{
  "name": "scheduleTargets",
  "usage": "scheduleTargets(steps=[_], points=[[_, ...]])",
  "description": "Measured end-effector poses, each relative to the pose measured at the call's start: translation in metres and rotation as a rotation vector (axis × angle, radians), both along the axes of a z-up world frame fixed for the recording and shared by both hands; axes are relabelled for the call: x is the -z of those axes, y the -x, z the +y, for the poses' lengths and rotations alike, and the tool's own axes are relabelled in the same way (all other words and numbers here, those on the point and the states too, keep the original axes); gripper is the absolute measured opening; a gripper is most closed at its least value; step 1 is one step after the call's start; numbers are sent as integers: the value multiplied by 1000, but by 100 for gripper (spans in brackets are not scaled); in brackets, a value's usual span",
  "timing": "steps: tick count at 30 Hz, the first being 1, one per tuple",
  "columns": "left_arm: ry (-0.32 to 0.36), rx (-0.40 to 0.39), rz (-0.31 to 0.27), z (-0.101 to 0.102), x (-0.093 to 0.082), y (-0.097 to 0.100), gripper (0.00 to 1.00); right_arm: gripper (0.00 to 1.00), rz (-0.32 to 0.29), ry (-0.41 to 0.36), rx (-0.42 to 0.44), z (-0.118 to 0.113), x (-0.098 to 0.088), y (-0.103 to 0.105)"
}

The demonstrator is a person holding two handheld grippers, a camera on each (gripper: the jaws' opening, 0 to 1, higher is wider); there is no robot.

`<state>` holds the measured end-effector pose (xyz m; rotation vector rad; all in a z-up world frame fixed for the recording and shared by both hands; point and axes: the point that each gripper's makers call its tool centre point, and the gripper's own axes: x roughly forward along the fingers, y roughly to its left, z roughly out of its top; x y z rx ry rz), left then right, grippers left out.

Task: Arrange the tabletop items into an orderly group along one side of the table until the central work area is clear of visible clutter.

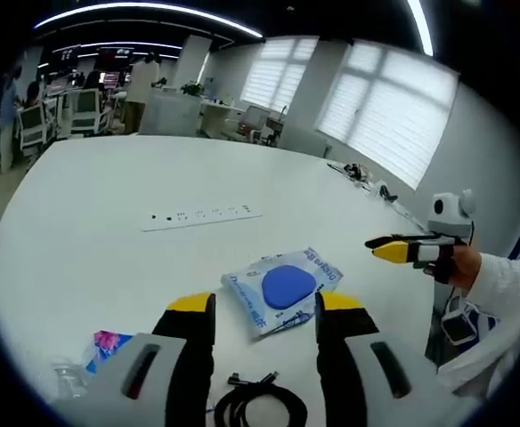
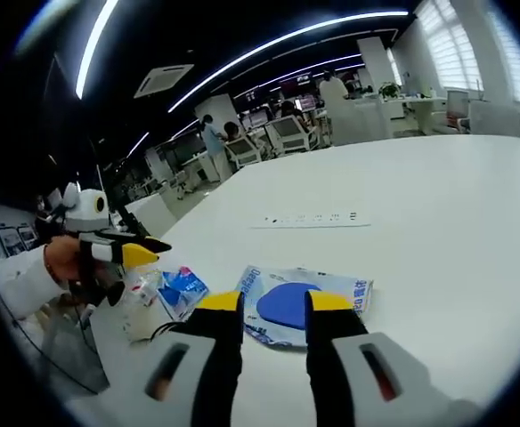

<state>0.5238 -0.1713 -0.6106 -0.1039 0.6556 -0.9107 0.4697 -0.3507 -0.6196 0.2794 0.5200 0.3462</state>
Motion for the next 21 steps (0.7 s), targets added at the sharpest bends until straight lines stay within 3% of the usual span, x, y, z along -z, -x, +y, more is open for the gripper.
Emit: scheduleTargets(steps=[21], points=[[16, -29, -41, 37, -25, 21, 49, 26, -24, -18, -73, 43, -15, 12]])
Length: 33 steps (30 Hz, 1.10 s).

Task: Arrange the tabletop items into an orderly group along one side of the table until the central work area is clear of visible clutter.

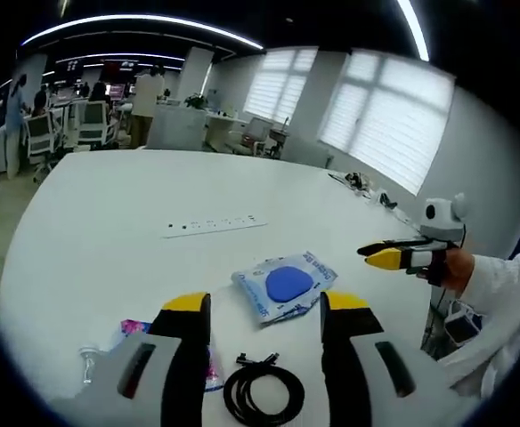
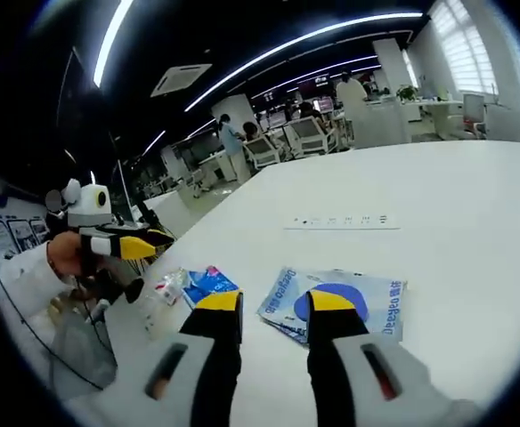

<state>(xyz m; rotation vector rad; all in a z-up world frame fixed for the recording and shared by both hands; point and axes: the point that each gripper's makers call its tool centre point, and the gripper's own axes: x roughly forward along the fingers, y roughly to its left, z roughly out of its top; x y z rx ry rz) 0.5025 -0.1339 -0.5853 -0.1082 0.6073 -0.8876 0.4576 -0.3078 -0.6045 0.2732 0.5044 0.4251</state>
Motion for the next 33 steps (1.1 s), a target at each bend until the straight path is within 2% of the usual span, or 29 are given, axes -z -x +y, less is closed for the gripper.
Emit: scheduleTargets(steps=[20, 33], points=[[9, -36, 3, 39, -7, 31, 51, 30, -12, -15, -80, 40, -11, 11], [1, -54, 6, 63, -7, 42, 51, 31, -16, -16, -110, 64, -18, 16]])
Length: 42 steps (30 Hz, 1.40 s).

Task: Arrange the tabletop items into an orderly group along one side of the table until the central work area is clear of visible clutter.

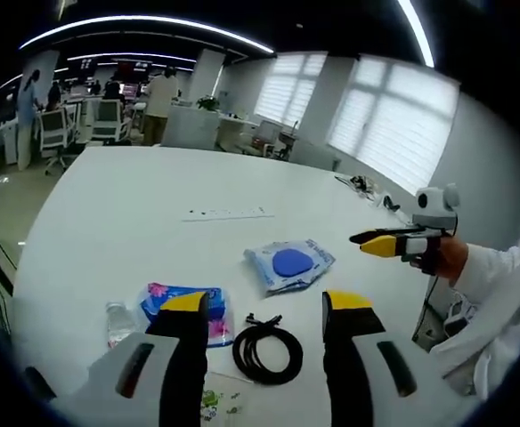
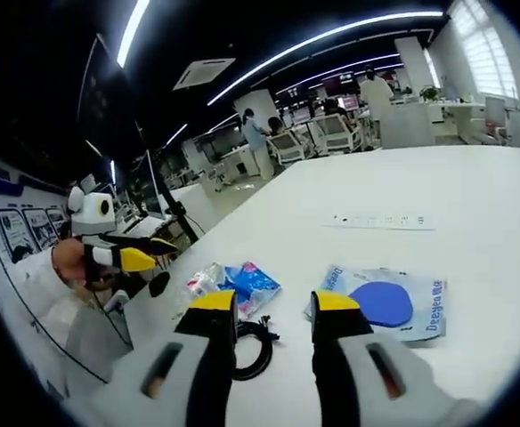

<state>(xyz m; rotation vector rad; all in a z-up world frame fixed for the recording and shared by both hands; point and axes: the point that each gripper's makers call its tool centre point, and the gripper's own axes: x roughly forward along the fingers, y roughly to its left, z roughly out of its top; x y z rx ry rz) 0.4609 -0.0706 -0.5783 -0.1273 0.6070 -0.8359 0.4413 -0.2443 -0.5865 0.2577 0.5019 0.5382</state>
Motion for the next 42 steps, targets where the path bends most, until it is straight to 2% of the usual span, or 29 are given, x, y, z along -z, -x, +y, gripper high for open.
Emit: scheduleTargets(steps=[12, 23, 31, 42], points=[[-8, -8, 0, 21, 1, 6, 51, 31, 20, 15, -58, 39, 13, 8], [-12, -21, 13, 37, 9, 14, 51, 31, 46, 31, -75, 57, 27, 12], [-4, -35, 28, 46, 16, 19, 51, 31, 81, 47, -86, 67, 45, 17], [-1, -59, 51, 65, 25, 24, 51, 31, 137, 94, -112, 81, 79, 18]])
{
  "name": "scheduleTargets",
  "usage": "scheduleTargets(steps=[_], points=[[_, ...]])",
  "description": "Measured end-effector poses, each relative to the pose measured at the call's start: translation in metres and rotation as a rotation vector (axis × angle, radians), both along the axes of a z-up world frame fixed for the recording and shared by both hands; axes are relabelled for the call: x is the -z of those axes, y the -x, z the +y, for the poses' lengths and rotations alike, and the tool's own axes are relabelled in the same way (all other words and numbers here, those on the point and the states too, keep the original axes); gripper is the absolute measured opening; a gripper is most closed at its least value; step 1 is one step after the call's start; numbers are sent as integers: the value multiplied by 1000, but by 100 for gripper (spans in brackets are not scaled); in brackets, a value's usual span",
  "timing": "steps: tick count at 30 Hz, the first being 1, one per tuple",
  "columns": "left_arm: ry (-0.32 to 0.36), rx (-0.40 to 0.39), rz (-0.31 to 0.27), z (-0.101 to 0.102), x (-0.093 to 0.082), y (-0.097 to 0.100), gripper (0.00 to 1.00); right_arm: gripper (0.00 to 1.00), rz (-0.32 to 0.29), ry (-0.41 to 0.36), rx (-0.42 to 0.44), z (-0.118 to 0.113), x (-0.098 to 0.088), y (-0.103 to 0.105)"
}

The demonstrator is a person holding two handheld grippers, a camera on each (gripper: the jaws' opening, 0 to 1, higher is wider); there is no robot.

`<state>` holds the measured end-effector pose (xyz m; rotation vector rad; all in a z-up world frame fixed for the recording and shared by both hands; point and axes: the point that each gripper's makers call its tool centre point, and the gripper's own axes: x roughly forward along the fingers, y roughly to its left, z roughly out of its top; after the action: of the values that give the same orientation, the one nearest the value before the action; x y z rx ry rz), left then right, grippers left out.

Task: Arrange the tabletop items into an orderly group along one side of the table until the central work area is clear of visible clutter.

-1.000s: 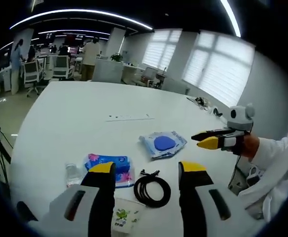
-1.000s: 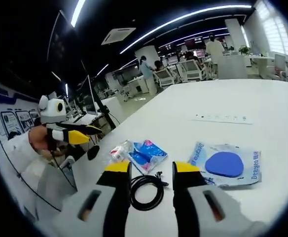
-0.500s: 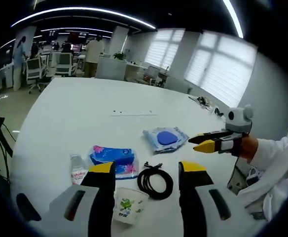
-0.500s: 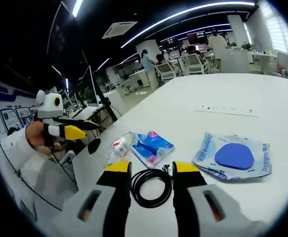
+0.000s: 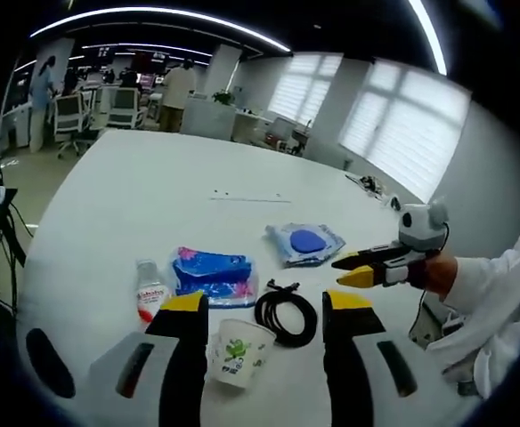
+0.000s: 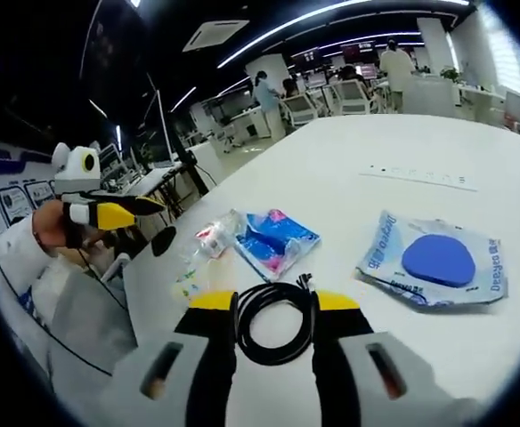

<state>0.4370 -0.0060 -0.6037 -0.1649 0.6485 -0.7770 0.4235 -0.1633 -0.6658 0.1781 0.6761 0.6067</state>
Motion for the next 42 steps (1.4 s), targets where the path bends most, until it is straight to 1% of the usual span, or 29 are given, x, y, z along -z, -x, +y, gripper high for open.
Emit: scheduleTargets(steps=[7, 10, 11, 15, 20, 25, 28, 31, 35, 39, 42], points=[[2, -17, 9, 11, 4, -1, 51, 30, 28, 16, -2, 3, 18, -2], [-4, -21, 19, 15, 9, 0, 51, 30, 41, 25, 2, 6, 27, -3], [-4, -23, 21, 16, 10, 0, 51, 30, 42, 25, 2, 7, 28, -3], [-5, -25, 29, 19, 13, 1, 50, 29, 64, 45, 7, 9, 44, -3], [1, -29, 38, 23, 15, 0, 51, 28, 82, 55, 24, 7, 57, -5], [-6, -33, 47, 27, 21, -1, 50, 27, 92, 67, 48, 3, 67, -11], [-10, -30, 52, 27, 23, 0, 50, 26, 98, 76, 51, 3, 71, -13], [-8, -30, 57, 28, 25, 0, 50, 25, 109, 94, 54, 3, 79, -14], [-8, -30, 60, 29, 27, 1, 50, 24, 116, 105, 58, 4, 84, -16], [-7, -31, 64, 30, 29, 0, 50, 23, 122, 125, 53, 6, 90, -17], [-6, -29, 66, 30, 31, 0, 49, 22, 119, 159, 43, 6, 94, -18]])
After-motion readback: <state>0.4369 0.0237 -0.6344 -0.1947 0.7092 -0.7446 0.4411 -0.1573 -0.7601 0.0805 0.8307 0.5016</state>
